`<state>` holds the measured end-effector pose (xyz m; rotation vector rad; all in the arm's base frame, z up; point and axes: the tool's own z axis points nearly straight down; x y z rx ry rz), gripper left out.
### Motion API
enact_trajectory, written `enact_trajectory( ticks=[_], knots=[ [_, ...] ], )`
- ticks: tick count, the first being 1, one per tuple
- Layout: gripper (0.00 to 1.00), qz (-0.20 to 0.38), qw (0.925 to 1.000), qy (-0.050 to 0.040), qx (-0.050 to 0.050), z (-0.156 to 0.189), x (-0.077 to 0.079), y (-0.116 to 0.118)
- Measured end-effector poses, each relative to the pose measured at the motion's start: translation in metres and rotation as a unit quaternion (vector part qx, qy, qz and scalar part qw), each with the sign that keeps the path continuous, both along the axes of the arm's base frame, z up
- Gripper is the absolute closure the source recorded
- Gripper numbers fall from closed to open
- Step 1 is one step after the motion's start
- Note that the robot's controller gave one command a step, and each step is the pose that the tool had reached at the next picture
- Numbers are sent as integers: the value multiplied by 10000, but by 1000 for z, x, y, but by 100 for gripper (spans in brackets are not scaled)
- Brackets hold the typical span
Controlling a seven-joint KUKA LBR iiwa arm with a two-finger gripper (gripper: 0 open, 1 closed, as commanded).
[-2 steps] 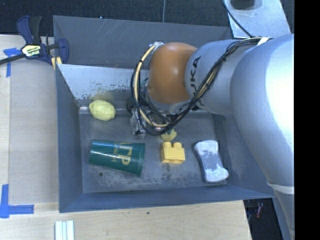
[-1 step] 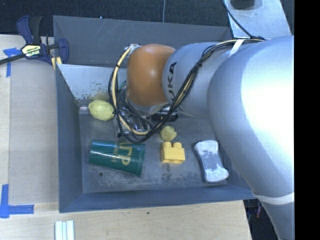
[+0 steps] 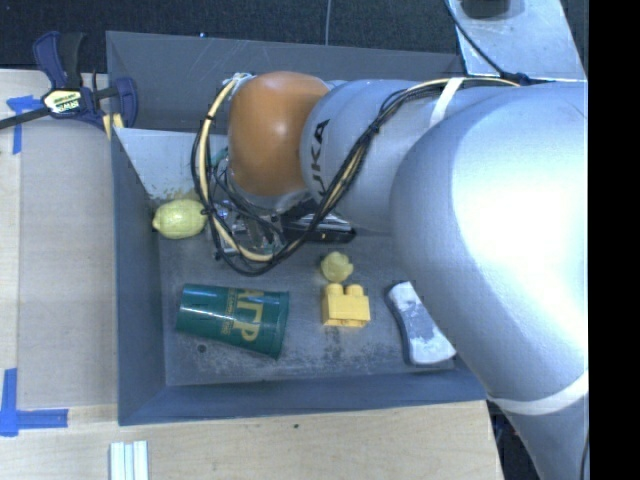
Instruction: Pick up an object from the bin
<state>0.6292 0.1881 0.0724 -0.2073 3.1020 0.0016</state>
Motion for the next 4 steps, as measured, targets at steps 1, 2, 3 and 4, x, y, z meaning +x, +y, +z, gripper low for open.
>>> enact_trajectory(
  ticks=[1, 2, 3, 4],
  knots=[
    [100, 140, 9998, -9, -103, 1, -3, 15],
    [100, 173, 9998, 11, -24, 2, -16, -7],
    [100, 223, 9997, -18, -11, 0, -38, 52],
    [100, 320, 9995, -13, -2, 0, -44, 55]
  ],
)
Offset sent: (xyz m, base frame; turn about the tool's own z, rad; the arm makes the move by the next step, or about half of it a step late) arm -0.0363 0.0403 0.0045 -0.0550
